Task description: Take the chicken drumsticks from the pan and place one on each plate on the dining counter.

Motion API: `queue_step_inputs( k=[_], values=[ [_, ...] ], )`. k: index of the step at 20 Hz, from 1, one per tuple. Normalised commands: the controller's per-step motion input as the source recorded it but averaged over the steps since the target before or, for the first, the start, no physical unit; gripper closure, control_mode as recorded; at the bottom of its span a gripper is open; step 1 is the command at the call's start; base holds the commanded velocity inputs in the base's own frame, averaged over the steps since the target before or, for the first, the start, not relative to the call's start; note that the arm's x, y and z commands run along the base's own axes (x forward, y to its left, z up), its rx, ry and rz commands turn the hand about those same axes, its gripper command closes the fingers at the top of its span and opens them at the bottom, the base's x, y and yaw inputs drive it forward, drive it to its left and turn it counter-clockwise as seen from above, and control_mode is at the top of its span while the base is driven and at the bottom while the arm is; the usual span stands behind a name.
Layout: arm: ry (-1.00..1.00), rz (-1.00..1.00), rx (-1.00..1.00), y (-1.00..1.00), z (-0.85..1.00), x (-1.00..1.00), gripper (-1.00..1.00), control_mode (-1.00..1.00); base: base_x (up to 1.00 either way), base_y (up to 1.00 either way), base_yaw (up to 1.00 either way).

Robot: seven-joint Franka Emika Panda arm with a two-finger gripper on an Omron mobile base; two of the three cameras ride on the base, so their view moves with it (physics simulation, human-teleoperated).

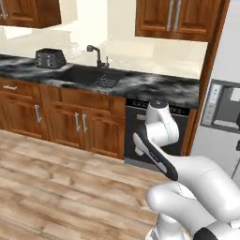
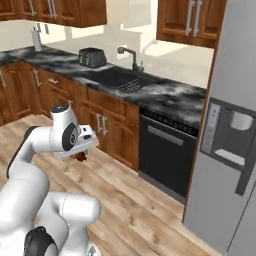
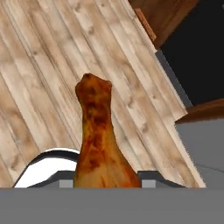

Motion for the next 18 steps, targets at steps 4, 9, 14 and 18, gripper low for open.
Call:
queue_step_inputs(
  k=[4, 9, 14, 18],
  values=[
    [0.00, 0.00, 0.00, 0.00, 0.00, 0.00, 1.00, 1.00, 0.18, 0.05, -0.95],
    [0.00, 0.00, 0.00, 0.00, 0.00, 0.00, 1.00, 1.00, 0.20, 0.01, -0.54],
    [0.00, 0.00, 0.00, 0.00, 0.00, 0.00, 1.00, 1.00, 0.17, 0.07, -0.41],
    [0.00, 0.00, 0.00, 0.00, 0.00, 0.00, 1.00, 1.00, 0.10, 0.03, -0.13]
  ],
)
